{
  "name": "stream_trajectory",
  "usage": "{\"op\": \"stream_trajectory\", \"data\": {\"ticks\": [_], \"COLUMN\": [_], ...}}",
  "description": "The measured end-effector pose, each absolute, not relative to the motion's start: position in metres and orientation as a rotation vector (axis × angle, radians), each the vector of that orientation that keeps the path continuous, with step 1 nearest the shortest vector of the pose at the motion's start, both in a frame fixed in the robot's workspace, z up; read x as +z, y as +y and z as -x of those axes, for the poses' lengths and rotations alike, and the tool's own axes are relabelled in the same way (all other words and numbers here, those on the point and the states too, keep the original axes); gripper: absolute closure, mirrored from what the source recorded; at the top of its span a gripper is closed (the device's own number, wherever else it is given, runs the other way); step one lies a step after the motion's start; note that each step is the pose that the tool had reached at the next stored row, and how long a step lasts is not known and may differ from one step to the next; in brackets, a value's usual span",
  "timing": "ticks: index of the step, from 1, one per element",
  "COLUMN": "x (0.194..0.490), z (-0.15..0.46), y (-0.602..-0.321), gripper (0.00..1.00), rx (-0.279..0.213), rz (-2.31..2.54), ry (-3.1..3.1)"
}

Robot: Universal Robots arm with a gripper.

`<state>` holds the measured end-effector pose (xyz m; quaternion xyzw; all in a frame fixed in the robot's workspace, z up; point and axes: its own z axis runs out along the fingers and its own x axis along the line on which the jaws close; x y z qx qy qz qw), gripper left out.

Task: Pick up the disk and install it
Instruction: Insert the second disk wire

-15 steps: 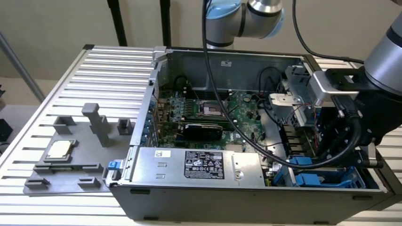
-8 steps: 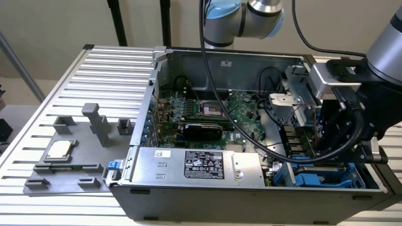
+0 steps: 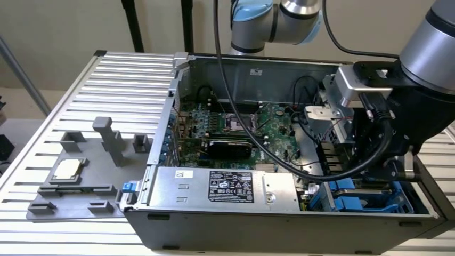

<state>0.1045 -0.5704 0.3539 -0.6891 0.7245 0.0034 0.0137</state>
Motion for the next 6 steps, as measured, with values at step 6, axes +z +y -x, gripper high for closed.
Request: {"op": "stream_trajectory", "data": {"ticks": [6], "x": [0.3540], "z": [-0.1045], "y": [-0.5704], "gripper": [0.89], "rx": [0.010], "rz": [2.146], "ry": [2.257]}}
